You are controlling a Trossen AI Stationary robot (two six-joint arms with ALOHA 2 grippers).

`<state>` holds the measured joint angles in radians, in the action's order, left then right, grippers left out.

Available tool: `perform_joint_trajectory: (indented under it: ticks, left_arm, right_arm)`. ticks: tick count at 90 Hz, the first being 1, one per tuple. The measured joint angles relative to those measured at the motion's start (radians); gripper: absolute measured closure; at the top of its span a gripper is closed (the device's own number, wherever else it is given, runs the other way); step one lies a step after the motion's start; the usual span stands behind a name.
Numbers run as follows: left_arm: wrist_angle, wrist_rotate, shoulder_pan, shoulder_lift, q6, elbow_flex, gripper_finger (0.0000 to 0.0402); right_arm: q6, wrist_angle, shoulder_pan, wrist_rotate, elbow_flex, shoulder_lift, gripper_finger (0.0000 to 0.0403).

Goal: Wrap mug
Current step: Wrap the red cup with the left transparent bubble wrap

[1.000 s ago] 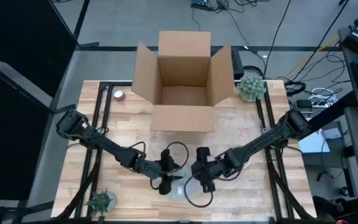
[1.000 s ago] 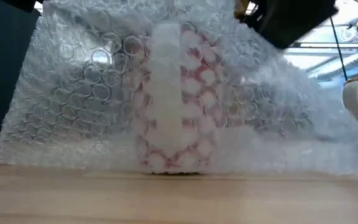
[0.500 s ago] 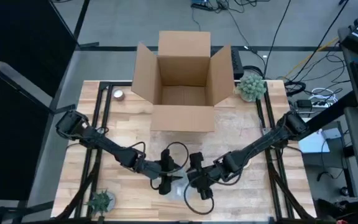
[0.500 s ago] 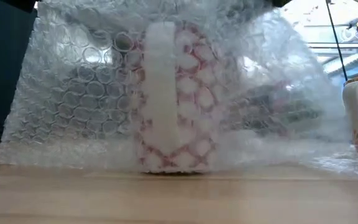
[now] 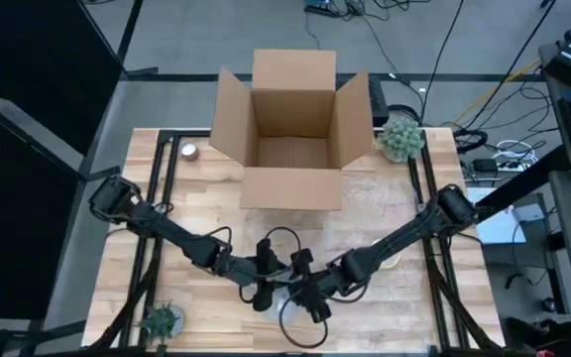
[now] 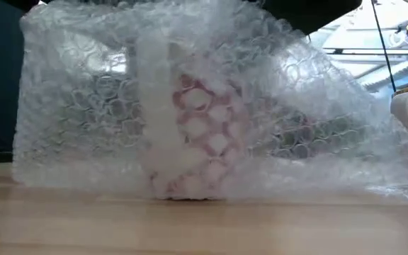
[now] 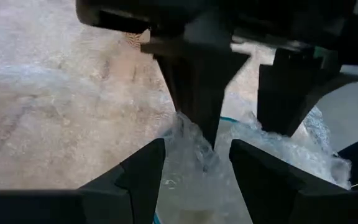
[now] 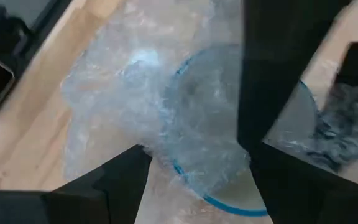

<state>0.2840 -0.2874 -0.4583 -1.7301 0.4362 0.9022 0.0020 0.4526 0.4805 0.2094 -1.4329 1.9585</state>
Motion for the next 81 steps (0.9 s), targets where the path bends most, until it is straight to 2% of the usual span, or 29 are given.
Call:
perform_joint_trajectory:
  ticks: [14, 30, 37, 48, 81]
  left_arm:
    - [-0.05, 0.01, -0.009, 0.058, 0.008, -0.003, 0.0221]
    - [-0.192, 0.0, -0.022, 0.196, 0.036, 0.0, 0.0221]
    - [-0.266, -0.031, -0.021, 0.217, 0.059, -0.001, 0.0221]
    - [-0.25, -0.052, -0.021, 0.2, 0.065, -0.001, 0.0221]
    - [-0.171, -0.061, -0.013, 0.028, 0.085, 0.005, 0.0221]
  right_arm:
    - [-0.027, 0.03, -0.005, 0.0, -0.015, 0.014, 0.0147]
    - [-0.044, 0.037, -0.006, 0.007, -0.012, 0.011, 0.0147]
    - [-0.041, 0.044, -0.008, 0.002, -0.01, 0.012, 0.0147]
    - [-0.041, 0.045, -0.009, 0.0, -0.009, 0.014, 0.0147]
    - [-0.047, 0.028, -0.01, 0.001, -0.012, 0.014, 0.0147]
